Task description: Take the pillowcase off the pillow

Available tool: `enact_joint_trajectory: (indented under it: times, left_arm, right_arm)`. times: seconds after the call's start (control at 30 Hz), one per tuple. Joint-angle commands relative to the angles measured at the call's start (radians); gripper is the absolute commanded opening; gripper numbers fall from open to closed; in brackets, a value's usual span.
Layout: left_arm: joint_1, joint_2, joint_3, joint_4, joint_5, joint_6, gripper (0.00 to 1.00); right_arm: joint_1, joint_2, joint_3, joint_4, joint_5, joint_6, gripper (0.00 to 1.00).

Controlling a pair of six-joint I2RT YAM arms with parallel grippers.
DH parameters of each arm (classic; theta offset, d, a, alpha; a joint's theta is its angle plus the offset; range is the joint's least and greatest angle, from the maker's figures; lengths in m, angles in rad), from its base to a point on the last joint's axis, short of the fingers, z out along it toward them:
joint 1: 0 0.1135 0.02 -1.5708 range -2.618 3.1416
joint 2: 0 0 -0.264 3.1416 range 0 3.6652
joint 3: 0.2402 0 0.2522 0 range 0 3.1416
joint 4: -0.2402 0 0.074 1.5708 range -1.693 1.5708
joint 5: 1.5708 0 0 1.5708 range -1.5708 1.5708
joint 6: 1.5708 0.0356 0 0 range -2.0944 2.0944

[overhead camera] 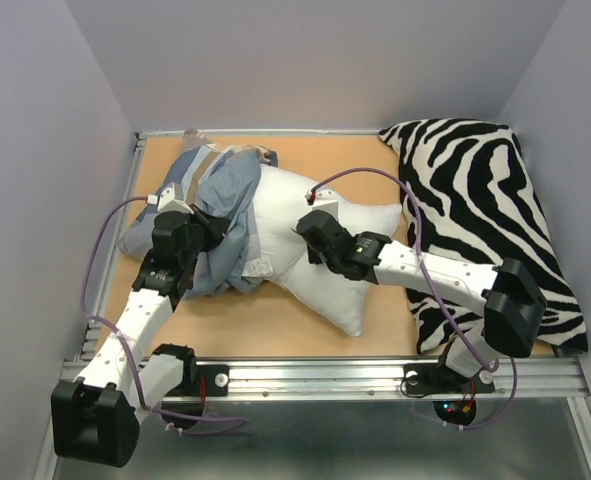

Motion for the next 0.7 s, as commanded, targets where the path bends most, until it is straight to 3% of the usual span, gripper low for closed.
enact_joint_trajectory:
  times: [0.0,0.13,0.23,0.37,0.67]
  left_arm:
    - [0.007,0.020,0.075,-0.083,-0.177,0.017,0.00]
    - [0.107,0.050,0.092,-0.099,-0.235,-0.021,0.00]
    - [0.286,0.064,0.104,-0.102,-0.227,-0.039,0.00]
    - [0.445,0.090,0.155,-0.119,-0.215,-0.038,0.00]
    - [0.659,0.189,0.258,-0.165,-0.274,-0.024,0.00]
  right_arm:
    - [-0.061,-0.073,0.009,-0.014,0.029,-0.008,0.01]
    - [-0.092,-0.150,0.038,-0.088,0.079,-0.022,0.00]
    - [-0.119,-0.195,0.067,-0.122,0.088,-0.036,0.01]
    - [-0.144,-0.210,0.131,-0.159,0.102,-0.059,0.00]
    - [-0.147,-0.150,0.519,-0.301,0.194,-0.152,0.01]
